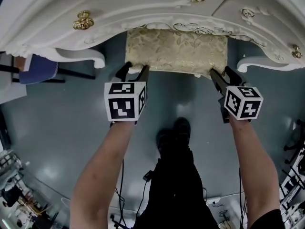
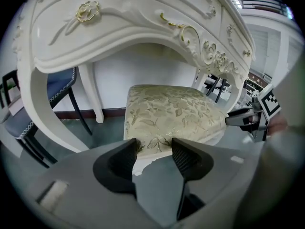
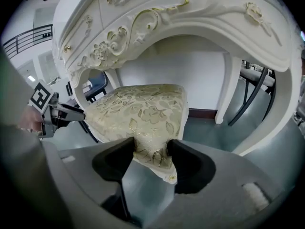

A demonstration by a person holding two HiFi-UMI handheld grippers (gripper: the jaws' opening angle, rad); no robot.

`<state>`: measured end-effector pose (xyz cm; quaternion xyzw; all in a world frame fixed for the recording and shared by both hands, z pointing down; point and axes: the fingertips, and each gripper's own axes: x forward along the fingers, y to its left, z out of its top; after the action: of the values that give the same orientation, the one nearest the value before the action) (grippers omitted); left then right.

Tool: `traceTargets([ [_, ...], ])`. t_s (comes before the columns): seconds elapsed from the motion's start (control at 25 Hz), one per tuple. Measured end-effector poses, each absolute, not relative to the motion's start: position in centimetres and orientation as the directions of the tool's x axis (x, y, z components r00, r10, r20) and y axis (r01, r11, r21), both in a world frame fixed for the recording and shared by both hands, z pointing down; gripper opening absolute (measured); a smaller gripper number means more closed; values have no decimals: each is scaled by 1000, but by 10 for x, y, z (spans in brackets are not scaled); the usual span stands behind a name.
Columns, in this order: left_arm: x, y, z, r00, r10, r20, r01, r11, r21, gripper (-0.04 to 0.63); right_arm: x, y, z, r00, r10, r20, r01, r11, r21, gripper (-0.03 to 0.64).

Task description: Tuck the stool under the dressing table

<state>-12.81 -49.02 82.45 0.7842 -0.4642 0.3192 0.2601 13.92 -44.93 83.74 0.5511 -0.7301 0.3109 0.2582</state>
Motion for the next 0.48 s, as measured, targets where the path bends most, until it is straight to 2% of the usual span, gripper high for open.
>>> traceTargets([
  [0.28, -127, -494, 825, 344, -609, 715, -908, -409, 88, 250, 140, -457, 838, -295, -659, 692, -954, 246, -172, 261],
  [0.48, -128, -494, 825, 344, -589, 731, -908, -407, 99, 250, 140, -458, 837, -318, -602, 733, -945, 264, -193, 264],
])
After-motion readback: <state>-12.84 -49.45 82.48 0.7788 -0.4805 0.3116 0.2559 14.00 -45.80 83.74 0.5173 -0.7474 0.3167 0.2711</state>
